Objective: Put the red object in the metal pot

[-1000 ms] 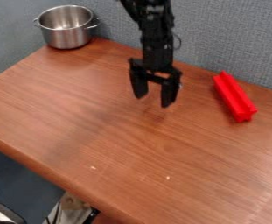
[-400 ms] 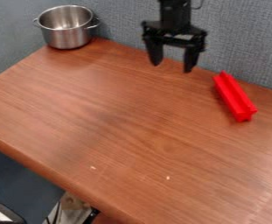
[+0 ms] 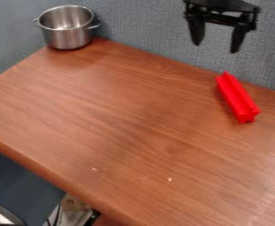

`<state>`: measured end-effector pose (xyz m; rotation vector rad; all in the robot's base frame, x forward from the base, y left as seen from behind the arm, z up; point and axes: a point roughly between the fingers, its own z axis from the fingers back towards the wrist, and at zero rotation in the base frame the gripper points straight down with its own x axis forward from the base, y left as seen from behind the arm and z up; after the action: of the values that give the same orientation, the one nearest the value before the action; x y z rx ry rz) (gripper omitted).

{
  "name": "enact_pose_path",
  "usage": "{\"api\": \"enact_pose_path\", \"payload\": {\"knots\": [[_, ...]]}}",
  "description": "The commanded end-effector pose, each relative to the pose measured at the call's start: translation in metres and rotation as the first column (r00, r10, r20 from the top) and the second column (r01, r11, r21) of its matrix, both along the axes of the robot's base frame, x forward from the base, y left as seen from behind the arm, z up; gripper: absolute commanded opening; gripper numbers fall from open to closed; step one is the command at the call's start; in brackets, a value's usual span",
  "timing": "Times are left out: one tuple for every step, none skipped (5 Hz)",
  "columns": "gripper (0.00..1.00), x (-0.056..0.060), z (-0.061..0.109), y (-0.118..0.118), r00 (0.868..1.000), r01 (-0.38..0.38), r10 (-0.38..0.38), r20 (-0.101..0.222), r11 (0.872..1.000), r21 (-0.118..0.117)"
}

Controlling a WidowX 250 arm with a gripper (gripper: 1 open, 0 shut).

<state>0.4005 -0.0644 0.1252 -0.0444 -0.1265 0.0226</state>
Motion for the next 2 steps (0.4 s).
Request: {"api": "enact_pose_path", "payload": {"knots": [[1.0, 0.007, 0.001, -0.019, 0.997, -0.06, 0.061, 0.047, 0.998, -0.025], [1.0, 0.007, -0.023, -0.028, 0.991, -0.129, 0.13, 0.031, 0.991, -0.046]]}}
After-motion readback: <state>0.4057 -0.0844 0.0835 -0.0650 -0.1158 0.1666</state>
